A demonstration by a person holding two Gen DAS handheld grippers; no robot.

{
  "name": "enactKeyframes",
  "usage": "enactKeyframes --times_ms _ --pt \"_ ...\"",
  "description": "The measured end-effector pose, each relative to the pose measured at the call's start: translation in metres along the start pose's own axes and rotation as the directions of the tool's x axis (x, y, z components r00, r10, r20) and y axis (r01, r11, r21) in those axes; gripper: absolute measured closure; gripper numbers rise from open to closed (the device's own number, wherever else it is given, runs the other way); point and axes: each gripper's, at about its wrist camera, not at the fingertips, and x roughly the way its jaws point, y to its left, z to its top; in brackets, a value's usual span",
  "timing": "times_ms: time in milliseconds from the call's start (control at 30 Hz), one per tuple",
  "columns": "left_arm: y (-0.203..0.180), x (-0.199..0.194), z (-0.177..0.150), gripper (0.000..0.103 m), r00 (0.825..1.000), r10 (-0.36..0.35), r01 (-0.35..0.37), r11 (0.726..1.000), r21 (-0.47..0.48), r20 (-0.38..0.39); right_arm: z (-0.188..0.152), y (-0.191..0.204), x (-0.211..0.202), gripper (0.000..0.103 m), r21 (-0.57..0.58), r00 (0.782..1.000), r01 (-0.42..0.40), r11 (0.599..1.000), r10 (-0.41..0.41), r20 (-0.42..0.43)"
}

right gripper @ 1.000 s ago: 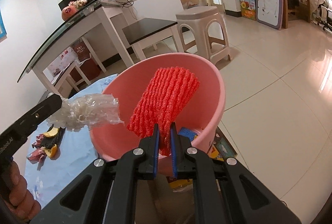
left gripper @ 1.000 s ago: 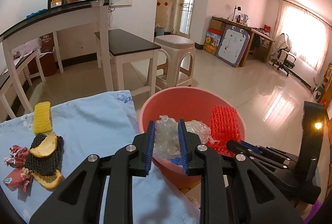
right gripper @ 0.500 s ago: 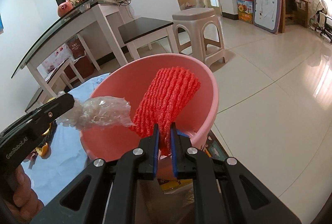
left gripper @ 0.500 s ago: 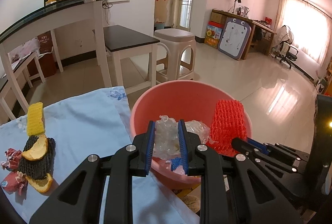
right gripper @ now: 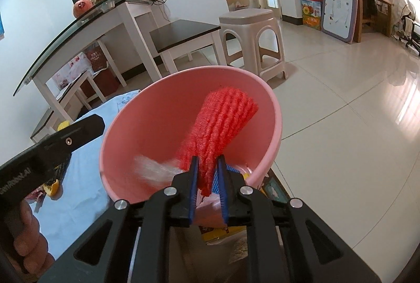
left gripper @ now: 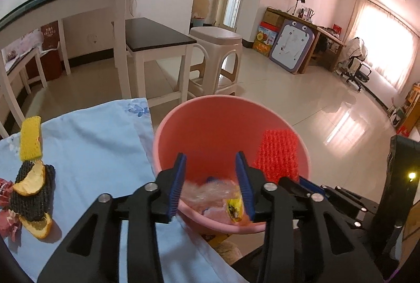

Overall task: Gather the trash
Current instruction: 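Open the right tool to drop the red net while the left tool drops the clear bag, then move both open tools back from the bucket to above the table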

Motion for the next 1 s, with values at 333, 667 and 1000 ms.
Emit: enactKeyframes --times_ms 333,667,1000 --pt "-0.003 -0.016 -0.001 0.06 1.0 -0.015 0.015 1.0 0.004 0.023 0.0 0.003 -0.006 0.064 -0.004 1.0 -0.008 1.0 0.008 0.021" --pt "0.0 -0.041 -0.011 0.06 0.999 -0.021 0.021 1.0 -0.003 0.038 -0.005 0.014 -0.022 0.064 -0.009 0.998 -0.048 0.999 0.048 0.033" --pt "0.013 -0.073 -0.024 0.06 0.998 0.011 -0.01 1.0 -0.018 0.059 -0.016 0.047 -0.038 0.064 -0.058 0.994 -0.106 0.993 0.108 0.033"
